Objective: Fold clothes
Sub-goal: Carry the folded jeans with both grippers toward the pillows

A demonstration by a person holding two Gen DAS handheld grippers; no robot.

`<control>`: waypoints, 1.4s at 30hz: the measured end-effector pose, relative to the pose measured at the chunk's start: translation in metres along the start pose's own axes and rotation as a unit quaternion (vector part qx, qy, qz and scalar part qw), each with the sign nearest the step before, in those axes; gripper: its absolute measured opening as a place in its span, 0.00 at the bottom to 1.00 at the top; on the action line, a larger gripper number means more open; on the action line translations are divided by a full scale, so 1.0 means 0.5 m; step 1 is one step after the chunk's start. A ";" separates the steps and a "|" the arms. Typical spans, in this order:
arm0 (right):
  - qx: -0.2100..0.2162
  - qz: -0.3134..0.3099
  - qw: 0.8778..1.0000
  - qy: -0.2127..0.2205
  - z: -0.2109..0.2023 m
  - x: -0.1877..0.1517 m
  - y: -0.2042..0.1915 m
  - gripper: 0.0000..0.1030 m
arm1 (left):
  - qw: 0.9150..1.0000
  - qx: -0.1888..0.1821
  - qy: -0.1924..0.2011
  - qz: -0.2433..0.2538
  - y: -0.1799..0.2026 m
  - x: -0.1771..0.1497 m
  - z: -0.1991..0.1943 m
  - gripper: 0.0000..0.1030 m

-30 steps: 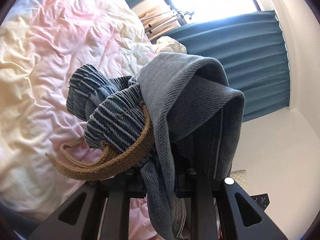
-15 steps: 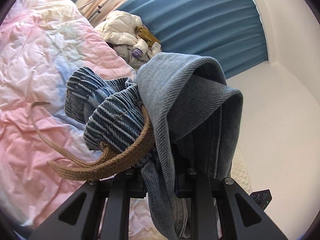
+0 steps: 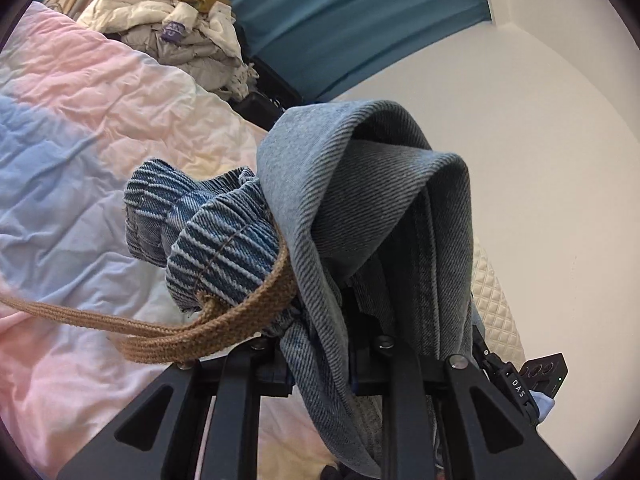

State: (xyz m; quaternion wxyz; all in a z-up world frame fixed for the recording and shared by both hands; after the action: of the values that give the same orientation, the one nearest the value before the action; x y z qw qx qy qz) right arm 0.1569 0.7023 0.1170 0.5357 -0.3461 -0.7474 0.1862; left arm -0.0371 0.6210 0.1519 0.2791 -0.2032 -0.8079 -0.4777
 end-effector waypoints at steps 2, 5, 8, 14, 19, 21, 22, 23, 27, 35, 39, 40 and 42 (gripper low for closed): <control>-0.010 0.018 1.000 0.005 -0.005 0.017 0.053 0.14 | 1.000 -0.009 -0.016 0.008 0.039 -0.049 0.025 0.18; -0.025 0.039 0.999 0.014 -0.011 0.032 0.125 0.14 | 0.999 -0.020 -0.038 0.019 0.051 -0.084 0.090 0.18; -0.038 0.048 0.998 0.026 -0.012 0.033 0.180 0.14 | 0.997 -0.028 -0.059 0.040 0.049 -0.102 0.157 0.18; -0.068 0.042 0.996 0.041 -0.002 -0.002 0.260 0.14 | 0.991 -0.030 -0.091 0.092 -0.032 -0.099 0.302 0.18; -0.087 0.036 0.995 0.034 0.034 -0.059 0.324 0.14 | 0.986 -0.025 -0.118 0.112 -0.080 -0.129 0.368 0.18; -0.096 0.029 0.994 0.031 0.046 -0.084 0.341 0.14 | 0.984 -0.032 -0.117 0.129 -0.085 -0.140 0.373 0.18; -0.099 0.025 0.994 0.031 0.051 -0.095 0.348 0.14 | 0.983 -0.036 -0.114 0.139 -0.086 -0.143 0.376 0.18; -0.105 0.025 0.994 0.029 0.056 -0.104 0.358 0.14 | 0.982 -0.039 -0.113 0.145 -0.088 -0.145 0.379 0.18; -0.136 0.046 0.990 0.009 0.076 -0.139 0.411 0.15 | 0.981 -0.046 -0.118 0.147 -0.106 -0.162 0.385 0.19; -0.201 0.092 0.975 -0.041 0.119 -0.213 0.508 0.17 | 0.970 -0.019 -0.182 0.161 -0.157 -0.213 0.382 0.21; -0.233 0.056 0.970 -0.042 0.132 -0.230 0.500 0.19 | 0.966 -0.018 -0.209 0.149 -0.184 -0.228 0.379 0.25; -0.233 0.060 0.970 -0.044 0.132 -0.228 0.503 0.19 | 0.966 -0.018 -0.211 0.149 -0.184 -0.229 0.375 0.26; -0.232 0.064 0.970 -0.044 0.127 -0.226 0.504 0.20 | 0.964 -0.002 -0.215 0.157 -0.179 -0.230 0.367 0.27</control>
State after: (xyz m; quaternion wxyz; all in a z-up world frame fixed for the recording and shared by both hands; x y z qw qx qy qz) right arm 0.1991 0.8011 -0.1451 0.3946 -0.4995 -0.7691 0.0568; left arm -0.0499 0.7351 -0.0521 0.1703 -0.4258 -0.8057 -0.3748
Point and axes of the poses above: each gripper's, at about its wrist camera, not at the fingertips, and z roughly the way its jaws point, y to its right, x to its top, the point moved 5 cm from there along z, roughly the way its jaws point, and after that the axes turned 13 degrees about z, right-handed, at the moved point
